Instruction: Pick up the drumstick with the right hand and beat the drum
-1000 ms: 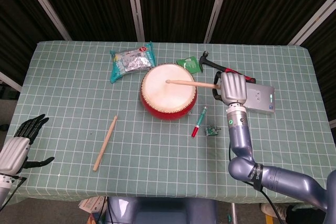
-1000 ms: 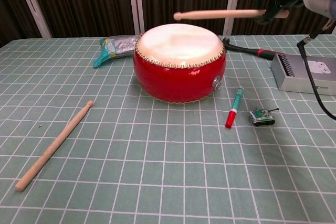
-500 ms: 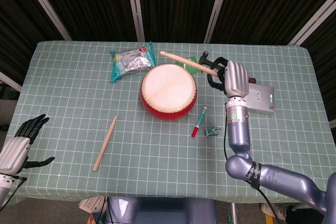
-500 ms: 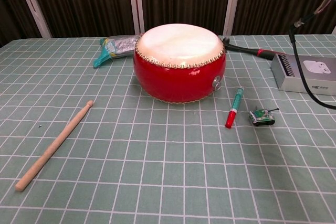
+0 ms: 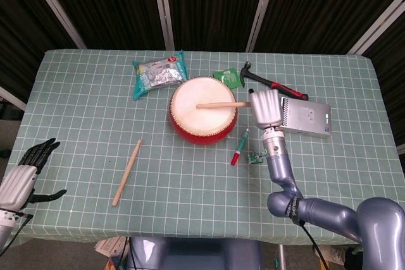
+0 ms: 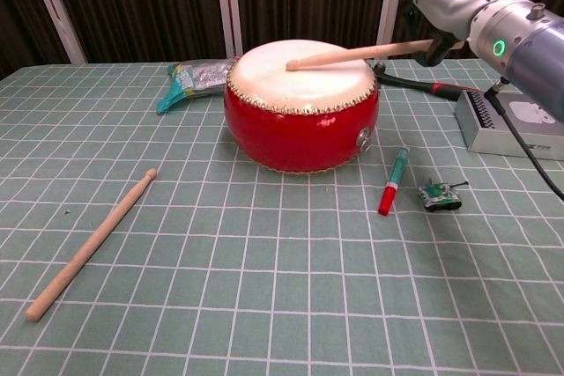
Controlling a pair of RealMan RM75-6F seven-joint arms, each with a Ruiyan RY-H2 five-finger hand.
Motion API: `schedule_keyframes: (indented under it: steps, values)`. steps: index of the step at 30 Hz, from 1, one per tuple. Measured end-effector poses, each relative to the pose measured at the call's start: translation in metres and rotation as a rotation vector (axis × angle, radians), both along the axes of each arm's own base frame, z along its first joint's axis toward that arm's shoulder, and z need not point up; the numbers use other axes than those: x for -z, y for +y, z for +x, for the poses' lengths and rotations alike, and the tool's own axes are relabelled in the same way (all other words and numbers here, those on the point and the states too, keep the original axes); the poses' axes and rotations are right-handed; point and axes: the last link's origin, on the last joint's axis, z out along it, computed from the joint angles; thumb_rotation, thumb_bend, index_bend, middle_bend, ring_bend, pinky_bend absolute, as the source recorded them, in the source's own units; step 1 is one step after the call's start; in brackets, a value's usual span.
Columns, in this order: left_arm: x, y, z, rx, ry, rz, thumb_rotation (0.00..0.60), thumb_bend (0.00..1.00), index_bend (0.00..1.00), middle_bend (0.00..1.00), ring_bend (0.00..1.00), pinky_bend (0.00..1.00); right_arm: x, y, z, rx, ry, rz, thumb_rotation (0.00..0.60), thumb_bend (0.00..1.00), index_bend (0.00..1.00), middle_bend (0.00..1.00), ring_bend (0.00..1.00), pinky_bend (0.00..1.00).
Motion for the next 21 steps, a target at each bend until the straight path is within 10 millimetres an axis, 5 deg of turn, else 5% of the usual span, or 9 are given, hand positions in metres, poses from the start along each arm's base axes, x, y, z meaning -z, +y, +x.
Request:
schedule_keyframes:
  steps: [6, 14, 21]
  values:
    - [0.0, -0.001, 0.0, -0.009, -0.008, -0.007, 0.6, 0.0, 0.0, 0.0, 0.0, 0.05, -0.005, 0.002, 0.008, -0.013, -0.034, -0.028, 0.6, 0.56, 1.0, 1.0, 1.0, 0.98]
    - [0.001, 0.0, 0.002, -0.016, -0.015, -0.011, 0.6, 0.0, 0.0, 0.0, 0.0, 0.05, -0.05, 0.002, 0.033, 0.028, -0.463, -0.089, 0.6, 0.56, 1.0, 1.0, 1.0, 0.98]
    - [0.001, 0.0, 0.002, -0.02, -0.016, -0.01, 0.6, 0.0, 0.0, 0.0, 0.0, 0.05, -0.08, 0.0, 0.036, 0.054, -0.777, -0.123, 0.6, 0.56, 1.0, 1.0, 1.0, 0.98]
